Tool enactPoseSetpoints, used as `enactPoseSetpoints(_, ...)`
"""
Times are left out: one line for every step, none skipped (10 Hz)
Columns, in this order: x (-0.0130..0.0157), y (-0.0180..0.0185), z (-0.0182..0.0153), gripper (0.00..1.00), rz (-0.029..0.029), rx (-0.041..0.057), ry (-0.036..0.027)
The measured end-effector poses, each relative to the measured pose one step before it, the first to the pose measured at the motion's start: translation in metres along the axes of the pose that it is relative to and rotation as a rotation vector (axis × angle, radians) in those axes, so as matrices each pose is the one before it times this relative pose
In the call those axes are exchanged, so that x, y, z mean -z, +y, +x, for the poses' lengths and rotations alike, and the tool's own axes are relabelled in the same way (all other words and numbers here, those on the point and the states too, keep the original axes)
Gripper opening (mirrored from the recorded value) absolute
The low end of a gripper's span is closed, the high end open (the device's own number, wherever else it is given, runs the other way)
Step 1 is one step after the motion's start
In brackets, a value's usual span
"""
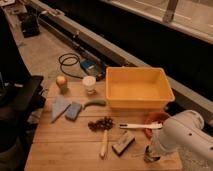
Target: Place fork in metal cup
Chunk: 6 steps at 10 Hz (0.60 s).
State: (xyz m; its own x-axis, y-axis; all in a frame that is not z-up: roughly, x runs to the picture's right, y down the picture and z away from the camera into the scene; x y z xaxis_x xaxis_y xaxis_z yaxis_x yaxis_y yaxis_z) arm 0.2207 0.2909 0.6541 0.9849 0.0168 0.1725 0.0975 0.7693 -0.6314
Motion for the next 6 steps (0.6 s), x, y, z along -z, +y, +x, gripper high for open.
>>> enactPoseSetpoints(-0.00654,0.00108,0.00279,0.11,-0.01027,-0.00898,-0.00527)
enactPoseSetpoints(-0.00438,0.00131,0.00484,0.22,-0.00868,-0.01594,-0.00784)
enactPoseSetpoints(-0.00171,0.00210,0.00688,0.35,-0.00716,-0.01292,0.00131)
enactPoseSetpoints(-0.00015,-0.00018,0.00164,0.43,-0.00239,-0.00145,0.00253)
enactPoseSetpoints(0.00084,-0.00162,0.00116,0.55,0.00618,0.00076,0.00563)
enactPoseSetpoints(0.00277,-0.00035,0.00022,0.63,0.00738,-0.00107,0.00517)
